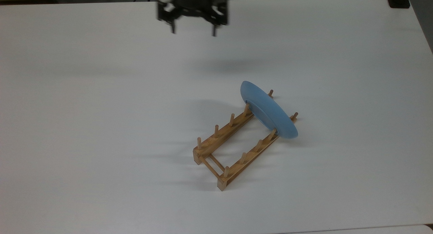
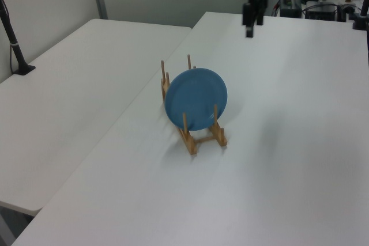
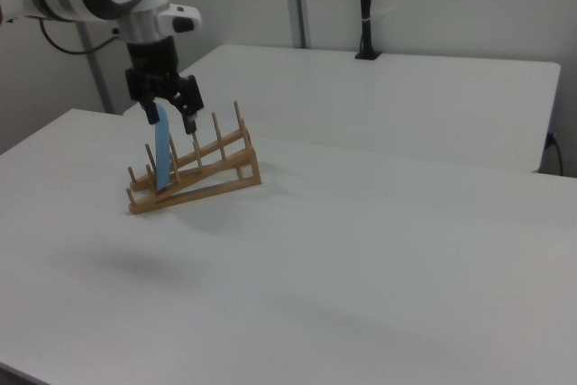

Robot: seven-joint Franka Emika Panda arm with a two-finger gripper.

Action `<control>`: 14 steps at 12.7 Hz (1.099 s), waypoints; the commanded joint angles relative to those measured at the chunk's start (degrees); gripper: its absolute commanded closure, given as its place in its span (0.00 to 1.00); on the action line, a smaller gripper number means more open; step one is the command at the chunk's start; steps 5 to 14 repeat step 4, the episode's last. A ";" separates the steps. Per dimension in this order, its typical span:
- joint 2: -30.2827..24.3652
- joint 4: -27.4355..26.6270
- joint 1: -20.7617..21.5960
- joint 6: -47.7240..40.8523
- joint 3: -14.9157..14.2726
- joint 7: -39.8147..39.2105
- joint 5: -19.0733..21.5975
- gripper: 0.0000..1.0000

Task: Place plate in plate rack

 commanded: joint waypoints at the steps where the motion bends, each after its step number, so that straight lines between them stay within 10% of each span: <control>1: -6.03 -8.71 -4.53 -0.89 0.61 -1.46 -0.63 0.00; 14: -5.87 -8.45 -5.68 -1.07 0.09 -1.90 -1.17 0.00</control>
